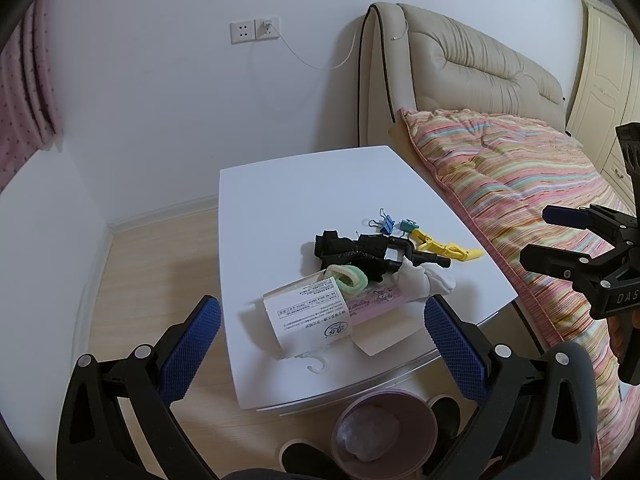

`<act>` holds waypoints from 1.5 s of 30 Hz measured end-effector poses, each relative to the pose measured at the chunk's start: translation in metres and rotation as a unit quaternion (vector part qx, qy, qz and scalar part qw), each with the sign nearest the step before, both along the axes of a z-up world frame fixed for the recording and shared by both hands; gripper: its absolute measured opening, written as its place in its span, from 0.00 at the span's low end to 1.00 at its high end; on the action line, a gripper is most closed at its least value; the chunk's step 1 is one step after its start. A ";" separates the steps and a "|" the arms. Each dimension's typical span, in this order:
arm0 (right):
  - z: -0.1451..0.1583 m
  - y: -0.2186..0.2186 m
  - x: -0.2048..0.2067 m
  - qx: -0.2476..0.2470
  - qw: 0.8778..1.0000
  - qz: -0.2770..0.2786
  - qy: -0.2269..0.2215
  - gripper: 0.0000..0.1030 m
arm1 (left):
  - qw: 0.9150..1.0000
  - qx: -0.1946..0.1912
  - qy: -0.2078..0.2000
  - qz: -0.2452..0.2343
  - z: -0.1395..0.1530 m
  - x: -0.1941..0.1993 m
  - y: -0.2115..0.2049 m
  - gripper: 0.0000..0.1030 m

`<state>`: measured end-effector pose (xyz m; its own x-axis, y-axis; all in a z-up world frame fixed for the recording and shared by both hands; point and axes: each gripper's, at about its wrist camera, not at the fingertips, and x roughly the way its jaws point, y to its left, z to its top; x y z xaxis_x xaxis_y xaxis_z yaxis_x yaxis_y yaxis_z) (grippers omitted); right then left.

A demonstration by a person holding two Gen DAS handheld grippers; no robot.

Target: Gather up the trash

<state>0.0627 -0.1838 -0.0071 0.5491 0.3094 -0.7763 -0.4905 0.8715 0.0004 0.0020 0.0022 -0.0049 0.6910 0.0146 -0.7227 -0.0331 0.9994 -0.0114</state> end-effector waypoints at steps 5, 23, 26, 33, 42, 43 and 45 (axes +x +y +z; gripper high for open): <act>-0.001 0.000 -0.001 0.000 1.000 0.001 0.002 0.97 | 1.000 0.001 0.003 0.001 0.000 0.001 0.000 0.95; -0.012 -0.002 0.000 -0.001 1.000 0.001 0.016 0.97 | 0.998 -0.016 0.053 0.040 -0.027 0.026 0.010 0.95; -0.014 -0.005 0.000 0.000 1.000 -0.001 0.018 0.97 | 0.996 -0.020 0.070 0.056 -0.038 0.035 0.012 0.95; -0.017 -0.011 0.002 0.002 1.000 -0.007 0.023 0.97 | 0.987 -0.049 0.103 0.115 -0.064 0.052 0.024 0.95; -0.020 -0.019 0.005 0.004 1.000 -0.013 0.028 0.97 | 0.980 -0.052 0.111 0.154 -0.079 0.057 0.025 0.94; -0.021 -0.019 0.005 0.004 1.000 -0.013 0.028 0.97 | 0.981 -0.053 0.111 0.152 -0.080 0.057 0.024 0.94; -0.021 -0.019 0.006 0.005 0.999 -0.013 0.029 0.97 | 0.981 -0.053 0.110 0.149 -0.079 0.058 0.022 0.89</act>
